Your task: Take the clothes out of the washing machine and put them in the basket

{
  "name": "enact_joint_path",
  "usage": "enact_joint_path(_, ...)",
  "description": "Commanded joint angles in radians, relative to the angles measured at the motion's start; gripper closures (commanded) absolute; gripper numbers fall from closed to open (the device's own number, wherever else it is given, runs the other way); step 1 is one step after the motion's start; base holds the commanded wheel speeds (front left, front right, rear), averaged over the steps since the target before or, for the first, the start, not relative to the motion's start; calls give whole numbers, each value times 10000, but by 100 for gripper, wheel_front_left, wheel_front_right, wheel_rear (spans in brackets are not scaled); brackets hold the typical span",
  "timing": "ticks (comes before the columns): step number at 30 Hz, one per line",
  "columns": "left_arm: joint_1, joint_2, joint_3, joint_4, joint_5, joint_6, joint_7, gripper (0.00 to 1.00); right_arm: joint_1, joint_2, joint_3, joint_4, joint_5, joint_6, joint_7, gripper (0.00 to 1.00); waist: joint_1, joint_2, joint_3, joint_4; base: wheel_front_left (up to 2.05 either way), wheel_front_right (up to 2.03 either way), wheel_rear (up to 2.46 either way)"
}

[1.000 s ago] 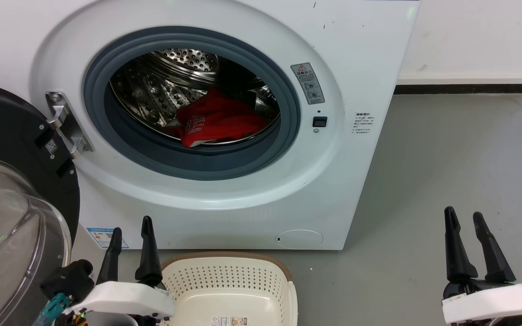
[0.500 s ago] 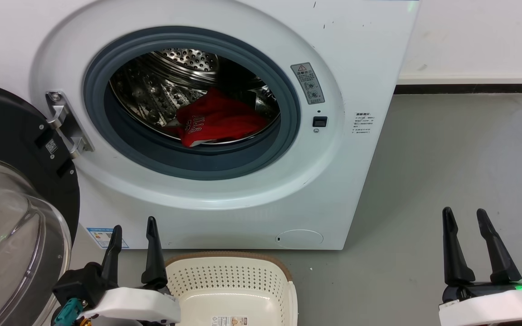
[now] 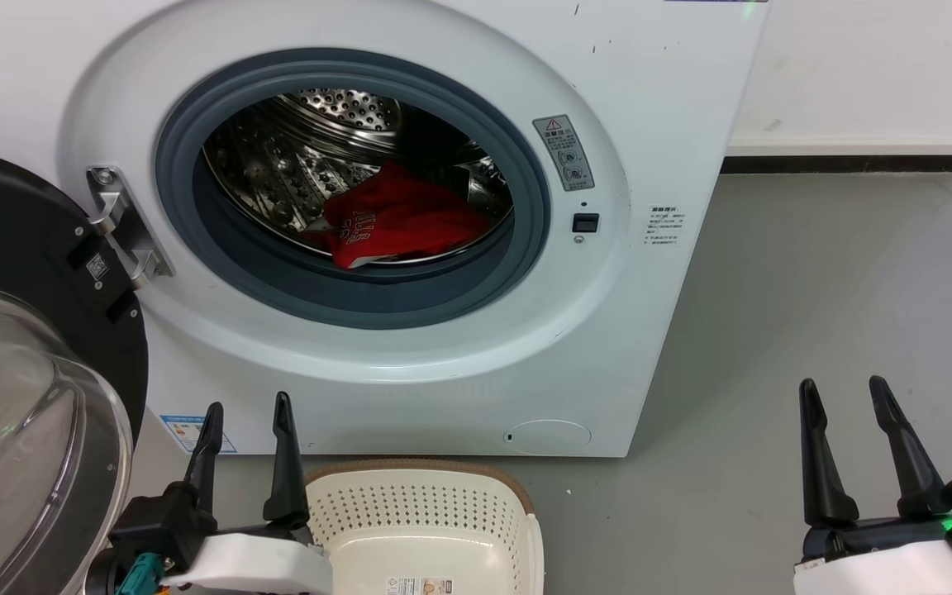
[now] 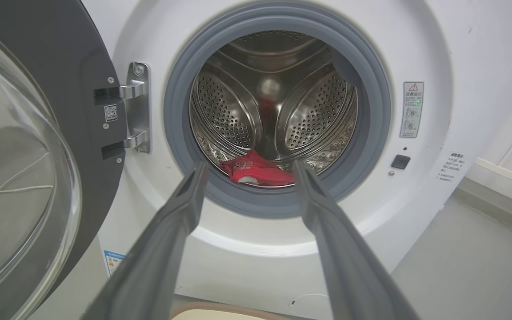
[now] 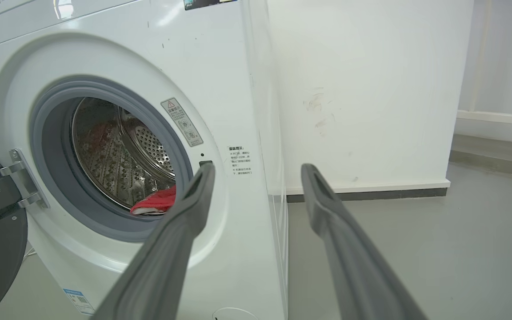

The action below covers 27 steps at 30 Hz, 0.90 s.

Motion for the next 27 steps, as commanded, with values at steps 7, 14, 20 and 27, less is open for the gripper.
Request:
enact_joint_path(7,138,-31,2,-78,681,-135,-206,0,248,12,93,-244,-753,-3,-199,0,0,0,-27,40,0,0,0)
enact_joint_path(14,256,-59,45,52,1151,-204,-346,0,385,13,147,-330,-1257,-3,-341,0,0,0,-78,45,0,0,0)
enact_joint_path(20,340,-69,99,164,1530,-269,-448,0,483,15,189,-439,-1663,-3,-441,0,0,0,-97,31,0,0,0)
enact_joint_path(27,378,-72,77,170,1867,-236,-569,0,572,18,210,-551,-2114,-3,-579,0,0,0,-73,34,0,0,0)
